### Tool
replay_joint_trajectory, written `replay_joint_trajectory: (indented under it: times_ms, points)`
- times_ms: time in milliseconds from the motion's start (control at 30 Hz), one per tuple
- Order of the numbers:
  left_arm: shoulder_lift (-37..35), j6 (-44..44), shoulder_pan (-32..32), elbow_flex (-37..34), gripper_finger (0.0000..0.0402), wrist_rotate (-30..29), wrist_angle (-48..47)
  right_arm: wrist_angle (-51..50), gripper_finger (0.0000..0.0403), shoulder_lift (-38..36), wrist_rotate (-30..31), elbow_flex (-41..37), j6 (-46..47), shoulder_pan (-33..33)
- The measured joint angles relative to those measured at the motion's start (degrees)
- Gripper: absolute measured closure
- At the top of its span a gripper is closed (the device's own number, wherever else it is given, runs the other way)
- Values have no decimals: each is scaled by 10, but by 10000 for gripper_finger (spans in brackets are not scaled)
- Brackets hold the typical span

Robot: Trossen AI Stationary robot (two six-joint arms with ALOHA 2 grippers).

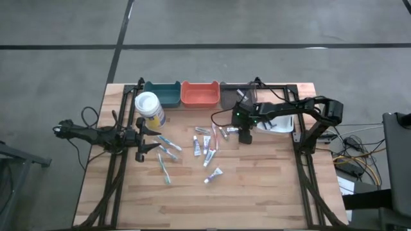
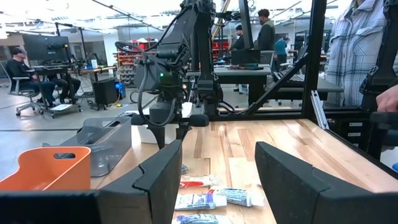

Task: Pick & Place Travel size toiletries
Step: Put the right nail cutter into the black bin

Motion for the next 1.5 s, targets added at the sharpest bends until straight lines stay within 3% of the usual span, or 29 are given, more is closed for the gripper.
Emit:
replay_joint_trajectory:
  times_ms: [400, 1033, 1500]
  points:
    - [0, 0, 0, 0, 193, 0, 0, 2, 245, 0, 0, -5, -9, 0]
    - [0, 0, 0, 0, 193, 0, 0, 16, 348, 33, -16, 1, 1, 0]
    - [0, 0, 0, 0, 193, 0, 0, 11, 343, 16, -33, 1, 3, 0]
